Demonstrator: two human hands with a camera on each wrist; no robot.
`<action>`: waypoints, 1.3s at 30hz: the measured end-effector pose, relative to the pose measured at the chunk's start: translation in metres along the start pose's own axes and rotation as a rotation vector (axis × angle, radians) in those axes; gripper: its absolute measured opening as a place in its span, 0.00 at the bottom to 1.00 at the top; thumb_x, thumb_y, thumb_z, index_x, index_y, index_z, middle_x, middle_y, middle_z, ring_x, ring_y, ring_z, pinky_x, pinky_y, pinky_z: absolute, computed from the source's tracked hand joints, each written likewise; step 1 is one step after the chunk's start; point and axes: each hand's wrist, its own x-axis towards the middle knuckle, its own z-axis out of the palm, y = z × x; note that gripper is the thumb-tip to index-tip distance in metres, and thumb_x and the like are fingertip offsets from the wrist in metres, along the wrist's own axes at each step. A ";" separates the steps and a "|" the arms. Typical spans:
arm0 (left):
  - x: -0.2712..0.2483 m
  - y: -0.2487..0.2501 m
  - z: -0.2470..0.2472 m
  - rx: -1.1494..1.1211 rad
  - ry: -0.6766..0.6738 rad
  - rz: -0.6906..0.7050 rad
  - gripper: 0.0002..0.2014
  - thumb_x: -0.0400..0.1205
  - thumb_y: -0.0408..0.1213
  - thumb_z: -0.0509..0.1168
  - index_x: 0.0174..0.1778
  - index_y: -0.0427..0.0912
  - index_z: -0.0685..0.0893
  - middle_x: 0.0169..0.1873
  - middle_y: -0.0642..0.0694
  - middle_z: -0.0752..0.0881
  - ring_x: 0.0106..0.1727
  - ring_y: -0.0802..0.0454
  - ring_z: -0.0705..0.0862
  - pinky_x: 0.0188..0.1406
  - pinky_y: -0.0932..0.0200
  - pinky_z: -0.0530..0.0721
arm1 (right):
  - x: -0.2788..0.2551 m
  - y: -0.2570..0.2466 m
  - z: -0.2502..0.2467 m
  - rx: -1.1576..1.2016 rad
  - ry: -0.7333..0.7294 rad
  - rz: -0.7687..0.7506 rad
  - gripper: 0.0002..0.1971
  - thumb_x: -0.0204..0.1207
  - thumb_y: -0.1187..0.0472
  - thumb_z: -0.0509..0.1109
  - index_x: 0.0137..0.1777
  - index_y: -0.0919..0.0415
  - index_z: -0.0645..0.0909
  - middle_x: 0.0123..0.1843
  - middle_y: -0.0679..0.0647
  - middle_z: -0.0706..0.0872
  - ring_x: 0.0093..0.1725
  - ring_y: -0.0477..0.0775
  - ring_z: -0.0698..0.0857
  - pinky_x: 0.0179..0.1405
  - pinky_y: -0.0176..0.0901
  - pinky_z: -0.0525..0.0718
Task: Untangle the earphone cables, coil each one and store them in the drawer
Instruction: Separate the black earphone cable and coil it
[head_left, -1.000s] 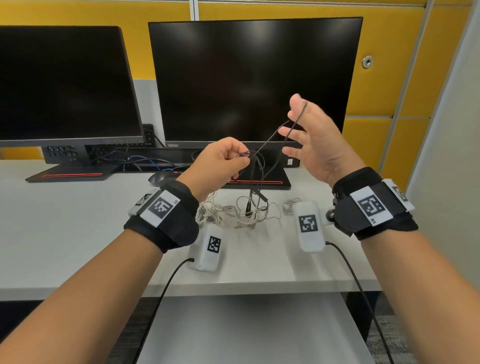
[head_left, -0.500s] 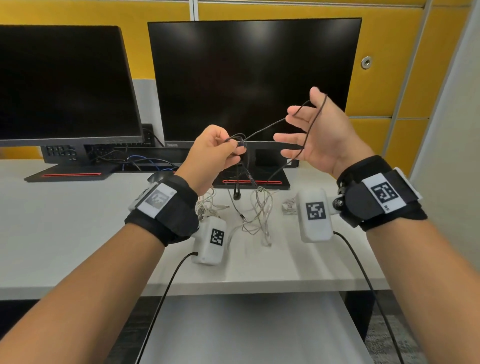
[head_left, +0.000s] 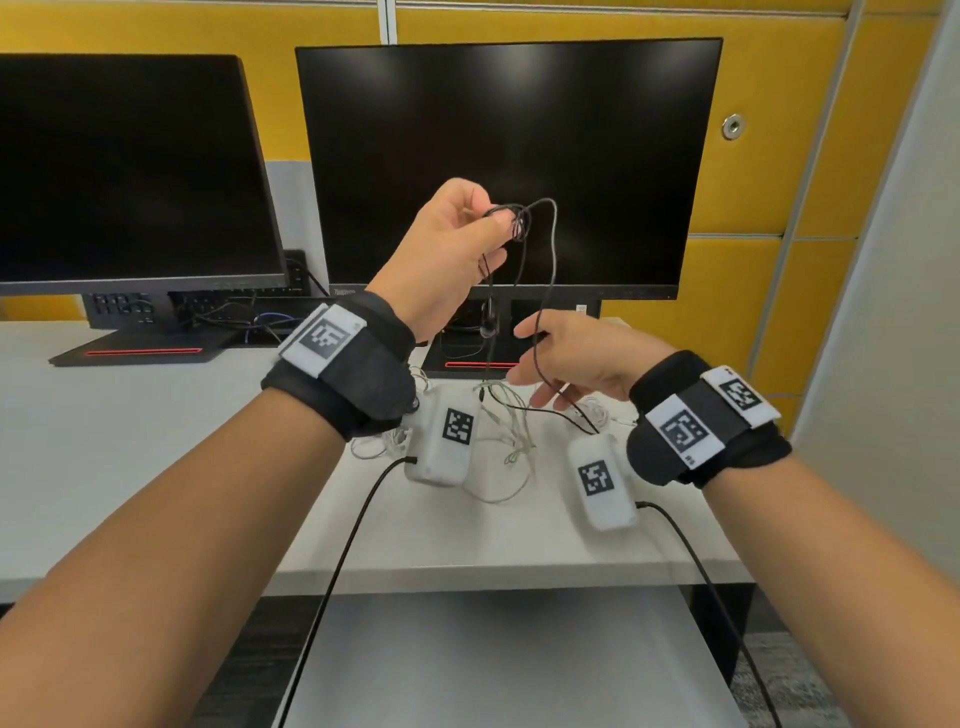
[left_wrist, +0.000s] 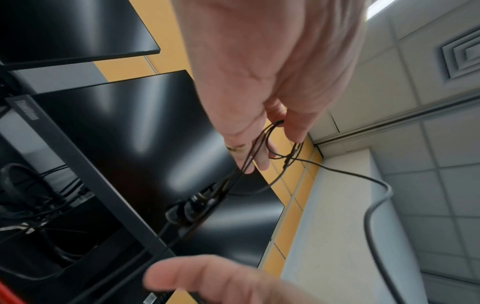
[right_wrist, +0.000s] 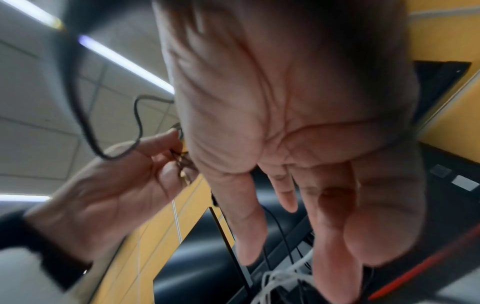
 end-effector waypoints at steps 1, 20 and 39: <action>0.002 0.004 0.000 0.000 -0.001 0.012 0.10 0.86 0.31 0.59 0.42 0.48 0.70 0.52 0.42 0.82 0.57 0.51 0.83 0.66 0.51 0.81 | 0.001 0.000 0.002 -0.040 -0.021 -0.007 0.24 0.75 0.62 0.76 0.68 0.54 0.73 0.54 0.56 0.88 0.43 0.54 0.92 0.42 0.46 0.90; 0.012 0.027 -0.040 -0.233 0.154 0.172 0.11 0.85 0.29 0.58 0.41 0.48 0.66 0.46 0.49 0.82 0.58 0.50 0.84 0.69 0.45 0.78 | 0.010 0.010 -0.012 -0.280 0.067 -0.039 0.24 0.74 0.47 0.76 0.67 0.54 0.79 0.65 0.53 0.83 0.62 0.57 0.81 0.64 0.56 0.82; 0.009 0.024 -0.009 0.066 -0.017 0.024 0.09 0.84 0.29 0.63 0.42 0.47 0.74 0.48 0.43 0.80 0.51 0.52 0.82 0.63 0.51 0.82 | -0.003 -0.025 -0.006 0.753 0.165 -0.283 0.22 0.87 0.47 0.56 0.70 0.61 0.76 0.56 0.57 0.89 0.55 0.55 0.89 0.60 0.52 0.83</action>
